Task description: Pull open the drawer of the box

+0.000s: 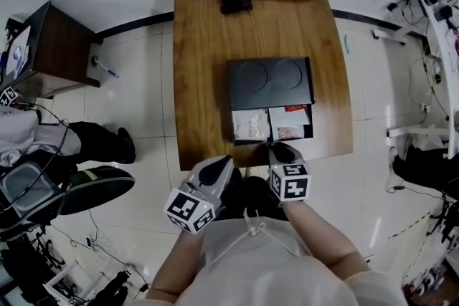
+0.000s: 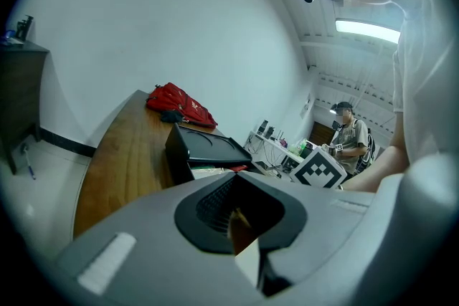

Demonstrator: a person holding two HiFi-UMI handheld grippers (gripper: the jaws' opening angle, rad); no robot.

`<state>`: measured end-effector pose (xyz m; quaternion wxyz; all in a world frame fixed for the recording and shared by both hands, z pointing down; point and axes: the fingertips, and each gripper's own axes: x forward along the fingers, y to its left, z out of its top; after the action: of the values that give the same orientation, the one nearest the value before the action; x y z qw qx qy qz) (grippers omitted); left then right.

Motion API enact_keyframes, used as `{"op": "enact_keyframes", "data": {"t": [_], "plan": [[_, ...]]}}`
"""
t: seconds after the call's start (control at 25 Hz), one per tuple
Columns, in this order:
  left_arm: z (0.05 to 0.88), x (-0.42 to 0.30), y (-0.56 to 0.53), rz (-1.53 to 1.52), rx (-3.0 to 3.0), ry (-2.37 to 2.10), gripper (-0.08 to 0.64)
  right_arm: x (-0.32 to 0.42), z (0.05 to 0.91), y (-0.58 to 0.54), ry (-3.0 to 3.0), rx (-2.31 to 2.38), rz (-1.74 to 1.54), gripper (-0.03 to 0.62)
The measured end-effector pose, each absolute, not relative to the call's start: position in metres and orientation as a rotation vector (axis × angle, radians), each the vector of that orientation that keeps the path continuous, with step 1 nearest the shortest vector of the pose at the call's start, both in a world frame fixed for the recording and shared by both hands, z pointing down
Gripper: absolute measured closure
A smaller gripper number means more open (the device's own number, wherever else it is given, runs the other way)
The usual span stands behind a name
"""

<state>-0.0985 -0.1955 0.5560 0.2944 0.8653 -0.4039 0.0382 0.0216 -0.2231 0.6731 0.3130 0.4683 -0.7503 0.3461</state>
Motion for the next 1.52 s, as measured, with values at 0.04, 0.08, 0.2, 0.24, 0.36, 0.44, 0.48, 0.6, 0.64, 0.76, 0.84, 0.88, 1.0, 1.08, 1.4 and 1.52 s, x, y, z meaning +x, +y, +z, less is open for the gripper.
{"op": "enact_keyframes", "data": {"t": [0.04,0.08,0.2,0.24,0.36,0.44,0.48,0.6,0.64,0.76,0.84,0.88,1.0,1.08,1.4,1.52], "plan": [[0.556,-0.097,-0.193,0.101,2.305,-1.073,0.554,0.022,0.674,-0.219,-1.974,1.232,0.919,0.518],[0.555,-0.096,-0.191,0.101,2.308,-1.07,0.554,0.023,0.675,-0.215,-1.967,1.228,0.931,0.518],[0.554,-0.094,-0.188,0.1,2.31,-1.065,0.554,0.025,0.677,-0.205,-1.953,1.217,0.963,0.518],[0.553,-0.094,-0.187,0.102,2.309,-1.064,0.554,0.026,0.676,-0.202,-1.954,1.217,0.96,0.518],[0.553,-0.091,-0.184,0.111,2.308,-1.062,0.554,0.028,0.674,-0.2,-1.96,1.22,0.946,0.518],[0.552,-0.089,-0.185,0.116,2.311,-1.064,0.554,0.029,0.673,-0.203,-1.958,1.222,0.959,0.517],[0.552,-0.087,-0.185,0.118,2.313,-1.065,0.554,0.03,0.673,-0.204,-1.956,1.224,0.964,0.515],[0.552,-0.085,-0.183,0.124,2.318,-1.065,0.554,0.032,0.67,-0.203,-1.963,1.236,0.958,0.512],[0.551,-0.084,-0.183,0.125,2.319,-1.067,0.554,0.033,0.668,-0.202,-1.972,1.236,0.954,0.494],[0.548,-0.083,-0.186,0.123,2.33,-1.093,0.554,0.037,0.654,-0.202,-2.014,1.242,0.935,0.471],[0.543,-0.079,-0.189,0.118,2.347,-1.108,0.554,0.043,0.637,-0.204,-2.055,1.26,0.912,0.471],[0.538,-0.077,-0.191,0.113,2.36,-1.112,0.554,0.046,0.626,-0.204,-2.079,1.272,0.898,0.471],[0.514,-0.07,-0.197,0.076,2.407,-1.134,0.554,0.054,0.587,-0.212,-2.175,1.311,0.834,0.506],[0.495,-0.065,-0.203,0.046,2.443,-1.155,0.554,0.061,0.559,-0.222,-2.247,1.345,0.779,0.573],[0.436,-0.061,-0.193,-0.077,2.502,-1.277,0.554,0.076,0.462,-0.226,-2.553,1.407,0.37,0.584],[0.417,-0.062,-0.182,-0.135,2.504,-1.317,0.554,0.078,0.454,-0.214,-2.599,1.369,0.351,0.584]]}}
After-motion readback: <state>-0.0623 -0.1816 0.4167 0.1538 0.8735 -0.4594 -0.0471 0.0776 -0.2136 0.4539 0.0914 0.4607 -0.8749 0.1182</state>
